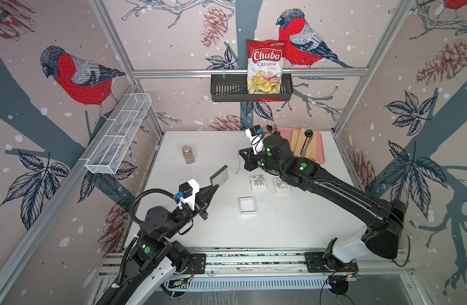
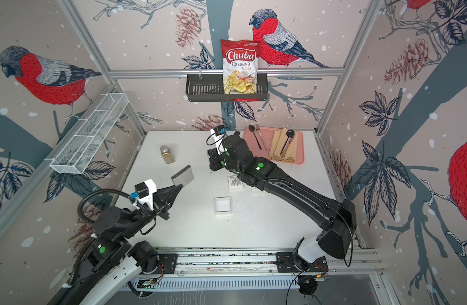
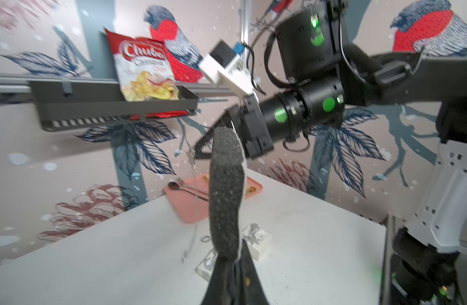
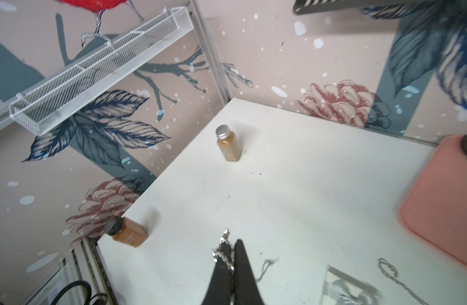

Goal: Take the necklace out of the lift-off lid jewelry box
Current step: Place the necklace at the center of the board.

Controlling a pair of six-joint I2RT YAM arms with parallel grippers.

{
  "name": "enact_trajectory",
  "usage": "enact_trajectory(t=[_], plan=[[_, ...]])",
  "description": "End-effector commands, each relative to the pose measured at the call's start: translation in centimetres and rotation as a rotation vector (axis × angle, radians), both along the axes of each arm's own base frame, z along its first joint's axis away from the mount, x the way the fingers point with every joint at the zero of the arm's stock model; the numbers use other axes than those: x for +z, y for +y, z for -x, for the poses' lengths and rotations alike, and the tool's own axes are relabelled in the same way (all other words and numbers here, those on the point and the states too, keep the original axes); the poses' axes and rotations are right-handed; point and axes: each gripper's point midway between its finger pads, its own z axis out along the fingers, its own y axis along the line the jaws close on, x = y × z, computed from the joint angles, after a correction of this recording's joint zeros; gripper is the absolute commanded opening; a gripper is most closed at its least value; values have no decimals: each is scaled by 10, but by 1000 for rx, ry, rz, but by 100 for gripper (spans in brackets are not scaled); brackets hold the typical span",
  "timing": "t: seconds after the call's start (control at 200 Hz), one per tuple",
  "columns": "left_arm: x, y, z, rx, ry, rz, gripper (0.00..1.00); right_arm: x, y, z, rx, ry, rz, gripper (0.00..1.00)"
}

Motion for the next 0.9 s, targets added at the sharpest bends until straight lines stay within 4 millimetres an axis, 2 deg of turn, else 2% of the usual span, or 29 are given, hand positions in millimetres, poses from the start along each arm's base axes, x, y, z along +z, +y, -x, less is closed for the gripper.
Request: enact_trajectory(t=[0.0, 0.12, 0.27, 0.325, 0.375, 0.46, 0.625, 0.77, 0.89], plan=[[8, 42, -10, 223, 4, 81, 0, -21, 28, 22, 99, 36, 13, 0], [16, 70, -2, 327, -24, 136, 0, -55, 66, 55, 225, 112, 29, 0], [14, 87, 0, 399, -8, 147, 0, -95, 116, 93, 390, 196, 68, 0], [12, 90, 0, 414, 1, 147, 0, -111, 132, 101, 440, 224, 90, 0], [10, 91, -1, 420, 5, 144, 0, -124, 143, 100, 463, 237, 106, 0], [6, 91, -3, 428, 12, 135, 0, -145, 153, 87, 470, 260, 125, 0], [-4, 88, -9, 442, 25, 109, 0, -183, 160, 42, 441, 315, 137, 0], [-15, 80, -17, 428, 42, 96, 0, -218, 155, -7, 381, 357, 148, 0], [-29, 72, -25, 413, 74, 95, 0, -239, 145, -48, 318, 368, 155, 0]])
